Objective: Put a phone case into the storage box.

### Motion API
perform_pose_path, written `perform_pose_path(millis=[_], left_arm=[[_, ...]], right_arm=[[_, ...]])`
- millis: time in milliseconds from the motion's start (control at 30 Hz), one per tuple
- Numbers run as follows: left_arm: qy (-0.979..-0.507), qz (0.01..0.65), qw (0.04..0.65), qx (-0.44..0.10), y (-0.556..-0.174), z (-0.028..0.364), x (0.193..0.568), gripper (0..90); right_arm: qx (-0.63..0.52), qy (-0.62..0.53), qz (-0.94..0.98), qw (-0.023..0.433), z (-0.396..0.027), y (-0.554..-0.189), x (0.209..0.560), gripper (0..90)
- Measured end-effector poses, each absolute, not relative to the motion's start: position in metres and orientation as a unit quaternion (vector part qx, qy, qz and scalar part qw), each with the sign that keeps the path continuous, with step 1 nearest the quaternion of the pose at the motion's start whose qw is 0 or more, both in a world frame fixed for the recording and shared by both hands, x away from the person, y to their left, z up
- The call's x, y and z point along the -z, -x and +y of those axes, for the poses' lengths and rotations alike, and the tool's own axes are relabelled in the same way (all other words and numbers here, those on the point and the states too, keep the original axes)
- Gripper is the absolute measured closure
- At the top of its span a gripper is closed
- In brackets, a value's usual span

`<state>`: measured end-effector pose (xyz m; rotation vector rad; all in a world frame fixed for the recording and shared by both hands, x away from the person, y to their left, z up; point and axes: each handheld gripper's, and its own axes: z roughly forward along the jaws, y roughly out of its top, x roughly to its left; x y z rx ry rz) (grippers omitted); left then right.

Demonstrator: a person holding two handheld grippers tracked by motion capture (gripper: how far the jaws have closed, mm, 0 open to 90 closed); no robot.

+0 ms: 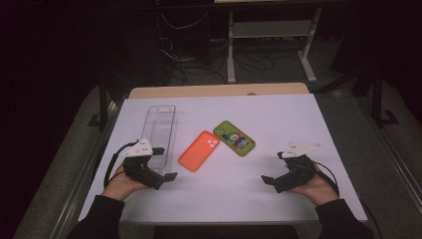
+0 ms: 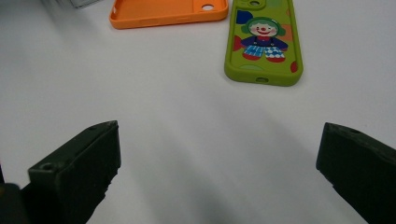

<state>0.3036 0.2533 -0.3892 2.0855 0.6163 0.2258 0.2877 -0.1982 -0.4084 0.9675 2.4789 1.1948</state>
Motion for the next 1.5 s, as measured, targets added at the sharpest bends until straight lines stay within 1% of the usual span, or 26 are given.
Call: perform_pose_path(millis=[467,733,867,967,1267,1500], left_arm=[[-0.853,0.245,0.452,-0.091,-0.304,0.246,0.390,0.0],[-0.852,0.246,0.453,-0.094,-0.305,0.247,0.389,0.0],[-0.862,0.238,0.437,-0.093,-0.305,0.246,0.391,0.0],[-0.860,0.238,0.441,-0.092,-0.306,0.245,0.391,0.0],[-0.857,0.240,0.448,-0.086,-0.306,0.241,0.390,0.0],[-0.860,0.234,0.445,-0.089,-0.306,0.241,0.390,0.0]], right_arm=[[-0.391,-0.343,0.846,0.117,-0.202,-0.292,0.407,0.0],[-0.383,-0.358,0.844,0.114,-0.195,-0.300,0.403,0.0],[-0.374,-0.361,0.846,0.119,-0.192,-0.304,0.402,0.0],[-0.372,-0.361,0.846,0.123,-0.191,-0.306,0.401,0.0],[-0.355,-0.371,0.851,0.113,-0.183,-0.322,0.402,0.0],[-0.344,-0.364,0.857,0.125,-0.171,-0.340,0.397,0.0]])
